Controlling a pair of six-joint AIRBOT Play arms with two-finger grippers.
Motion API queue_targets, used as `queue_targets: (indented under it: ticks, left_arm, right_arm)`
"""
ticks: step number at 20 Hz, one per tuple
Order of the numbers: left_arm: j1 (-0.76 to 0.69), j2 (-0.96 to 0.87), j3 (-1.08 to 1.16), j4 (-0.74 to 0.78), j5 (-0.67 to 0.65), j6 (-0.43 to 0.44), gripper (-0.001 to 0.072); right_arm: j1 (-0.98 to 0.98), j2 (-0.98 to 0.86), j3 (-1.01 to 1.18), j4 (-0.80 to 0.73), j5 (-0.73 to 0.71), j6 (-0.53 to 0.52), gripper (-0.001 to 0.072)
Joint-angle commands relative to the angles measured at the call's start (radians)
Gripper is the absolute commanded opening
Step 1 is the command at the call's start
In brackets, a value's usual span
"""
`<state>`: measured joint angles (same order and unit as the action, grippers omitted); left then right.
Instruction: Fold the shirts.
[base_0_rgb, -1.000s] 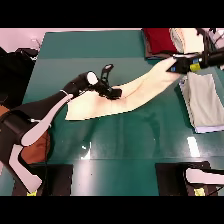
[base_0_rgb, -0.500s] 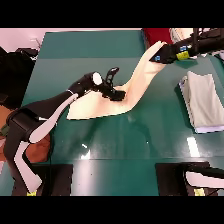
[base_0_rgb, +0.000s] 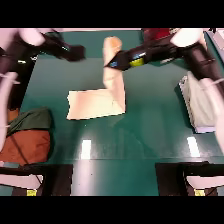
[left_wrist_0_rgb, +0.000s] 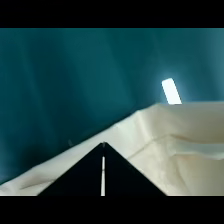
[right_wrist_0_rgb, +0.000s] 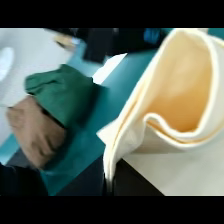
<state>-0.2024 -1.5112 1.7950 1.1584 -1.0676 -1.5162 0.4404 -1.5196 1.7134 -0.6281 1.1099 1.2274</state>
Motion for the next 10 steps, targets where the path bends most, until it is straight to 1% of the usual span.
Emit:
queue_targets:
  ticks: [1,2,3,4,6,8,10]
  left_arm:
    - [0.129,0.17,0.014,0.091,-0.027,0.006,0.0022]
    - [0.149,0.2,0.014,0.1,-0.029,0.006,0.0022]
    - [0.164,0.219,0.014,0.1,-0.033,0.006,0.0021]
    - [0.168,0.232,0.014,0.104,-0.037,0.006,0.0021]
    - [0.166,0.235,0.013,0.098,-0.059,0.006,0.0021]
    - [0.155,0.233,0.008,0.098,-0.073,0.007,0.0021]
    - [0.129,0.232,0.001,0.098,-0.072,0.019,0.0021]
  right_arm:
    - [0.188,-0.143,0.01,0.177,-0.238,-0.13,0.0173]
    - [0.232,-0.194,0.044,0.181,-0.261,-0.16,0.0289]
    - [0.259,-0.24,0.087,0.179,-0.256,-0.161,0.0314]
    - [0.266,-0.269,0.127,0.159,-0.235,-0.16,0.0313]
    - [0.235,-0.287,0.177,0.09,-0.148,-0.103,0.0303]
    - [0.164,-0.248,0.127,0.024,-0.071,-0.092,0.0303]
    - [0.075,-0.185,0.013,-0.05,-0.046,-0.076,0.0303]
